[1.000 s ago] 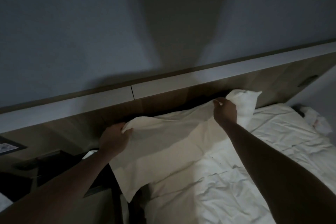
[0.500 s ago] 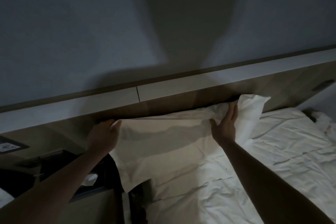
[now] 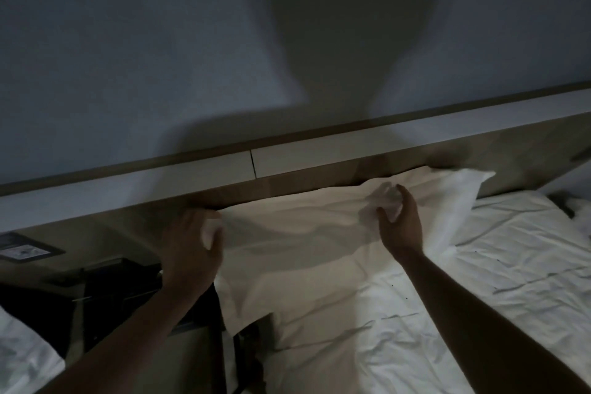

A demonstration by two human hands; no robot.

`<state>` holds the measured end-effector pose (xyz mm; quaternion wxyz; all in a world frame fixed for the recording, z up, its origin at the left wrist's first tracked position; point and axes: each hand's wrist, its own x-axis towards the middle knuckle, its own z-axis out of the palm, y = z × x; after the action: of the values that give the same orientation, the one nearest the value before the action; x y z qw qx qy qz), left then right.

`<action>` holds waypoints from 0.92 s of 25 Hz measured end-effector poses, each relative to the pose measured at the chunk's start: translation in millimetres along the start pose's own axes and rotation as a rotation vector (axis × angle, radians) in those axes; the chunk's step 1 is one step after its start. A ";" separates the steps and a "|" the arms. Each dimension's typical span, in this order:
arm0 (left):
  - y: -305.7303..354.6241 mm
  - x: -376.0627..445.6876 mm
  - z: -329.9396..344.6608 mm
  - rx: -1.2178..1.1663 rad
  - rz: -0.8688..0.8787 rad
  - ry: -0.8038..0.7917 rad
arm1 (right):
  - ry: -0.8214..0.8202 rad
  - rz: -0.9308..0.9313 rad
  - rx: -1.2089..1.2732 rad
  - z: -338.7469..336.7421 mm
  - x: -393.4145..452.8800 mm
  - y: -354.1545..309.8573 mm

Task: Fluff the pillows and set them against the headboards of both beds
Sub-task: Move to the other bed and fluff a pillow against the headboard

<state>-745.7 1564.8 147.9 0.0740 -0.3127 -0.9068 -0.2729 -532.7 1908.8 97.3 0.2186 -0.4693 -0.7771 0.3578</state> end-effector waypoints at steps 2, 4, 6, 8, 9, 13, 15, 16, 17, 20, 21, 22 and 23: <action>12.5 -18.0 11.6 0.002 0.181 -0.107 | 0.130 0.068 -0.040 7.2 -18.5 9.3; 20.6 -27.4 28.2 -0.113 -0.054 -0.281 | 0.183 0.309 0.053 14.6 -27.8 11.0; 19.3 -27.8 40.0 -0.335 -0.573 -0.311 | 0.172 0.602 0.277 19.6 -22.9 9.0; 6.7 -25.7 43.7 -0.438 -0.875 -0.186 | 0.116 0.756 0.319 21.9 -12.1 13.7; -1.2 -25.0 46.6 -0.488 -0.911 -0.144 | 0.072 0.791 0.279 21.2 -7.9 16.2; -11.3 -10.8 48.6 -0.575 -0.792 -0.304 | -0.059 0.759 0.213 19.8 7.7 18.0; -10.4 -7.0 43.7 -0.478 -0.653 -0.312 | -0.038 0.702 0.228 17.8 14.7 8.8; -10.8 -7.9 40.2 -0.454 -0.600 -0.280 | -0.013 0.671 0.223 17.1 15.2 5.9; -12.4 -10.8 37.1 -0.442 -0.575 -0.246 | 0.021 0.636 0.221 15.7 11.9 3.1; -27.7 -23.7 40.2 -0.423 -0.613 -0.203 | 0.081 0.495 0.224 15.0 -13.9 7.9; -33.2 -25.8 42.1 -0.389 -0.658 -0.233 | 0.052 0.446 0.197 14.6 -22.7 9.1; -38.9 -26.8 43.9 -0.345 -0.704 -0.281 | 0.008 0.413 0.154 15.5 -26.8 11.2; -43.8 -27.5 44.0 -0.303 -0.742 -0.322 | -0.038 0.402 0.116 17.1 -28.3 12.0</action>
<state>-748.9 1545.5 82.9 -0.2184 -0.0112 -0.9074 -0.3588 -524.2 1881.4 77.0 0.1550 -0.5948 -0.6498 0.4471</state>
